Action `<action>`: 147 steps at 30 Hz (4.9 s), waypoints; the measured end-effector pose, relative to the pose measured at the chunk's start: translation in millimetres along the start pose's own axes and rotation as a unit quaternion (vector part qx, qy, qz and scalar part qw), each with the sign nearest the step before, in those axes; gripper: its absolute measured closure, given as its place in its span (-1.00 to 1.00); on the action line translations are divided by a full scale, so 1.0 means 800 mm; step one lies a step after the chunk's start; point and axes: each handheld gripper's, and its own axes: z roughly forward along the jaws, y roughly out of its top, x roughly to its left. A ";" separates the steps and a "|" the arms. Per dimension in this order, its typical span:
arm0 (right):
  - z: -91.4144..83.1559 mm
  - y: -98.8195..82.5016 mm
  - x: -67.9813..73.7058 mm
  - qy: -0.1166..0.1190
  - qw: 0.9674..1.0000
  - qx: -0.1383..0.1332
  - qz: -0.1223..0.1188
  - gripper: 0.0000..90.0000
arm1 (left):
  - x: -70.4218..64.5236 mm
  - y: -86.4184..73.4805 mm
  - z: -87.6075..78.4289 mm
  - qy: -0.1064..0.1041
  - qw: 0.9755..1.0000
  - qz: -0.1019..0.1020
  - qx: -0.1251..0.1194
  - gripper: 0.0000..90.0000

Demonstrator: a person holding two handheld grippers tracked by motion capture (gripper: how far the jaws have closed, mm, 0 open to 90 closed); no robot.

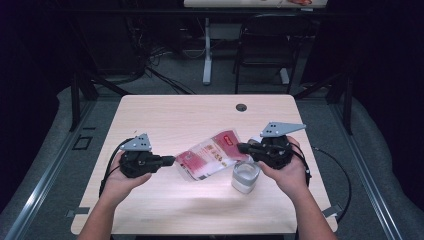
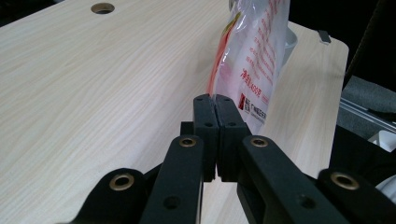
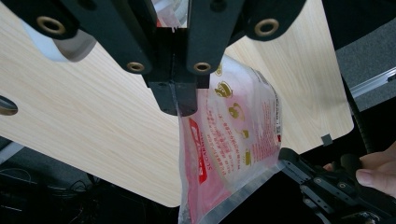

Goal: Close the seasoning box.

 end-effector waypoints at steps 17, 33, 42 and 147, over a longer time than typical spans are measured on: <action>-0.002 0.014 0.006 0.007 1.000 0.003 -0.015 1.00 | -0.001 -0.011 0.011 -0.002 1.000 -0.005 0.006 0.96; -0.005 0.028 0.014 0.038 0.999 -0.016 -0.015 1.00 | -0.003 -0.016 0.011 0.006 1.000 -0.001 0.017 0.92; 0.002 0.033 0.017 0.051 0.998 -0.016 -0.017 1.00 | -0.001 -0.021 0.016 0.011 1.000 -0.001 0.029 0.92; 0.073 0.022 0.058 0.038 0.996 0.042 -0.073 1.00 | 0.017 -0.076 0.027 0.040 0.998 -0.039 0.035 0.31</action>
